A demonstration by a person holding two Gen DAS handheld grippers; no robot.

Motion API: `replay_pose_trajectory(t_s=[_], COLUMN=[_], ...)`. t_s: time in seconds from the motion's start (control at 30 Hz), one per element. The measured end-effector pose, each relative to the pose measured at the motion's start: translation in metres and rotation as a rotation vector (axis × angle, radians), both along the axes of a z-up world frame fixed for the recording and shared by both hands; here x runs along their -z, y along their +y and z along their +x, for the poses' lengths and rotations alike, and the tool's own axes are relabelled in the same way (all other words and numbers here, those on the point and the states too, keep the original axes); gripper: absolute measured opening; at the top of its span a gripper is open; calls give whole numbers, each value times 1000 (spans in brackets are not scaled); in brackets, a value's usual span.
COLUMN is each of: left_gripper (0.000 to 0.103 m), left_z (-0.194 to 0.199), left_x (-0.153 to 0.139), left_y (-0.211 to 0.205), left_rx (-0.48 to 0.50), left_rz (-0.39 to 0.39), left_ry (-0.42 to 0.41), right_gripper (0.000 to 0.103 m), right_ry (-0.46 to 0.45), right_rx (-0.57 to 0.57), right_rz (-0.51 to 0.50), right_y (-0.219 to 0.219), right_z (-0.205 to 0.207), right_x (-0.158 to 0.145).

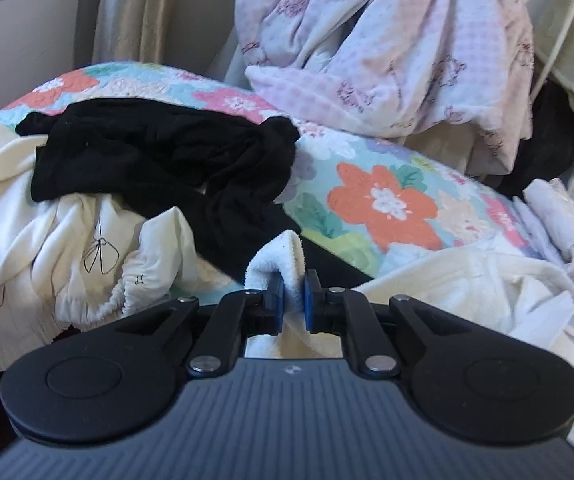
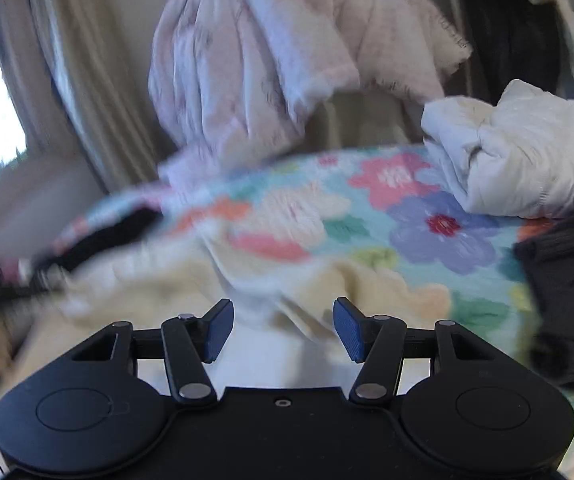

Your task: Fold clothes

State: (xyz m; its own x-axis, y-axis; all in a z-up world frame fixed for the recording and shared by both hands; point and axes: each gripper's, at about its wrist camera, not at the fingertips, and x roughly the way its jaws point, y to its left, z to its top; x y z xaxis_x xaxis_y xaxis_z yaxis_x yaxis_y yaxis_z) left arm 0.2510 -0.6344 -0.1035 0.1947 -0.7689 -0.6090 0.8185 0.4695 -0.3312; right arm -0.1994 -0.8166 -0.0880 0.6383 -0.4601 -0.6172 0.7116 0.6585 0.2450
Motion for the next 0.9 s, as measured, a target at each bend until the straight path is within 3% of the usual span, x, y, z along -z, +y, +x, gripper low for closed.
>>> replay_pose_trajectory(t_s=[0.2,0.23,0.27,0.3,0.4,0.53,0.6,0.73,0.9], left_gripper=[17,24,36,42,48,52,52,52,52], left_z=[-4,-7,-10,-14,-29,-53,-64,-71,-78], left_x=[-4,-7,-9,-12,-18,-16,-10,4,4], left_y=[20,23,27,30,41,40,31,10,-28], left_rx=[36,39,42,43,83,216,276,288,338], left_rz=[-18,-18,-19,-21,-34,2,57,147,112], left_ry=[19,2,-16,-33,-65,-74,-89,-105,-13], right_gripper=[59,57,48,33,28,29,33,38,49], right_ry=[170,166,153,140,97,56,41,9,63], right_rx=[-51,-42,-31,-19,82,198,210,90,-117], right_rz=[15,11,8,5,-33,-68,-65,0,85], right_y=[-20,-27,-34,-42,-62,-67,-61,-33,-4], right_z=[33,39,43,48,51,40,35,42,94], right_x=[31,32,31,30,20,6,2,4,8])
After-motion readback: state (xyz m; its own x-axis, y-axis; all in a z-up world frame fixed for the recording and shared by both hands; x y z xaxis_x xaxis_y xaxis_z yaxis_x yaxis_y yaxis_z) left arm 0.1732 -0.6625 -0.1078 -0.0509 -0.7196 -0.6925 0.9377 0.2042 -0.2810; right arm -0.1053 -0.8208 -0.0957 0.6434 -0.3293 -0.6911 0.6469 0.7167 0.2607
